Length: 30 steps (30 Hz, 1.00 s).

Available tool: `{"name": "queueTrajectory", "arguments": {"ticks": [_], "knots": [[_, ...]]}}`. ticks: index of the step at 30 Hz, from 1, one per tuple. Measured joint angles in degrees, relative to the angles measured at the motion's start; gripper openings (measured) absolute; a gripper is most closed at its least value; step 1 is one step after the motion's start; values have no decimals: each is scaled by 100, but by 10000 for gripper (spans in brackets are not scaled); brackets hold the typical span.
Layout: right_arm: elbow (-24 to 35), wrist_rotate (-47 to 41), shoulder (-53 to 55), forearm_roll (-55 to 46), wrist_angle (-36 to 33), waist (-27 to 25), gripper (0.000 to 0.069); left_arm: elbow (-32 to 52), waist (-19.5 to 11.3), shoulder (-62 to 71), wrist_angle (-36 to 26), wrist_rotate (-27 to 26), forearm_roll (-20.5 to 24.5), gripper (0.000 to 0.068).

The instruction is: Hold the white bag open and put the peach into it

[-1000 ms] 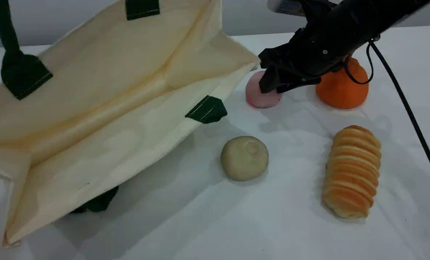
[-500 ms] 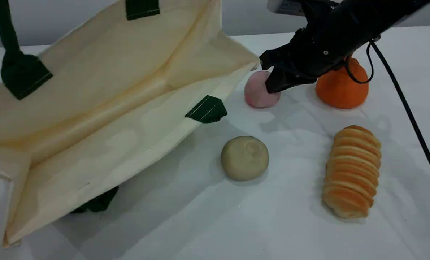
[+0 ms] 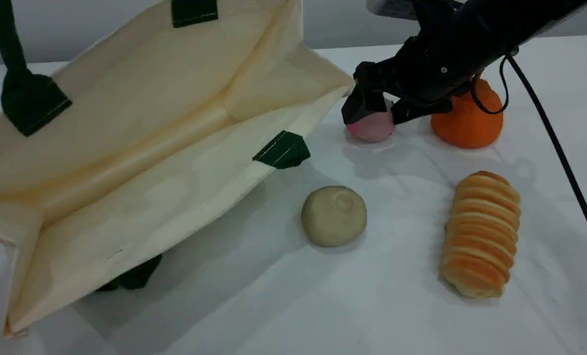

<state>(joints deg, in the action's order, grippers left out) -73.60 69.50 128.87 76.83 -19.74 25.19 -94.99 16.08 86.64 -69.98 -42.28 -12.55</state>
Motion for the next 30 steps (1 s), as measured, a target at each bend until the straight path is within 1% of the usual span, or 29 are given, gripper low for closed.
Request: {"name": "queueTrajectory", "arguments": {"ticks": [3,6,8,12,20,25,28,30], "knots": [[0,5,0,23,313,0,637,0,0,0,0,0,0,94],[-5,5,0,67,447,0,608,0,0,0,0,0,0,94],[-60,16,0,73,442,0,594,0,0,0,0,0,0,94],[-189,31,39,140,394,0,589,0,0,0,0,0,-5,94],[-232,9,325,147,389,-11,589,0,0,0,2,0,-5,94],[-232,9,328,134,201,-11,584,0,0,0,2,0,-5,94],[-232,9,328,111,179,-11,533,0,0,0,2,0,-5,94],[-232,9,328,100,179,-11,472,0,0,0,2,0,-5,94]]}}
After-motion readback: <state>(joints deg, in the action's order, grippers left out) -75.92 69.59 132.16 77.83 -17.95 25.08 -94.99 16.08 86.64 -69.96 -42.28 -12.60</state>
